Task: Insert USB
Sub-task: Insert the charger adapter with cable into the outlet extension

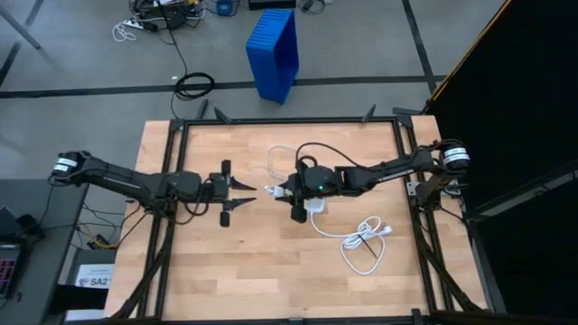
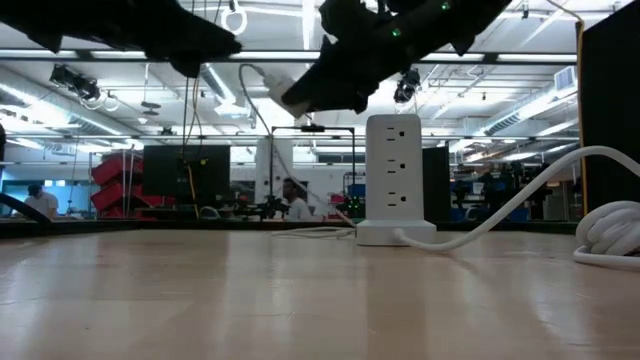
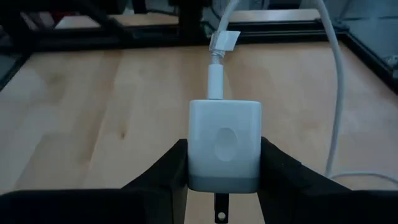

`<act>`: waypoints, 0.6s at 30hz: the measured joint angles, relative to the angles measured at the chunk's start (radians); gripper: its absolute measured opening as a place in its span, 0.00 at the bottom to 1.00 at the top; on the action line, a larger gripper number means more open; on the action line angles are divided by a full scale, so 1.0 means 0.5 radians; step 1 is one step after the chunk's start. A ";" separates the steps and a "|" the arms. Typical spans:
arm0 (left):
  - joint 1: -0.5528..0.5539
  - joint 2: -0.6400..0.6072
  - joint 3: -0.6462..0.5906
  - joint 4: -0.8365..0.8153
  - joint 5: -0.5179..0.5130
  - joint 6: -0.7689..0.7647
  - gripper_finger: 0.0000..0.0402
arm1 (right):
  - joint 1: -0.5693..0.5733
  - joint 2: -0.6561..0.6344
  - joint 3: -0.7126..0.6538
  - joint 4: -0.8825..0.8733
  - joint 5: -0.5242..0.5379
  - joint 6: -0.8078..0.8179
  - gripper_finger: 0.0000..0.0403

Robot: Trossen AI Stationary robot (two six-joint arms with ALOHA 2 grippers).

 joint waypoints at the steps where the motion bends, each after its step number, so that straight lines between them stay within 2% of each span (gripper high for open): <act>1: 0.000 0.036 0.026 0.002 0.000 0.020 0.34 | 0.009 0.007 0.001 -0.002 0.014 -0.007 0.28; 5: -0.026 0.112 0.116 -0.006 0.000 0.040 0.45 | 0.014 0.009 0.002 -0.033 0.022 0.000 0.28; 11: -0.066 0.201 0.125 0.006 -0.019 0.067 0.61 | 0.018 0.010 0.005 -0.041 0.022 0.000 0.28; 18: -0.061 0.395 0.125 0.156 -0.165 0.101 0.69 | 0.032 0.011 0.005 -0.016 0.028 -0.010 0.28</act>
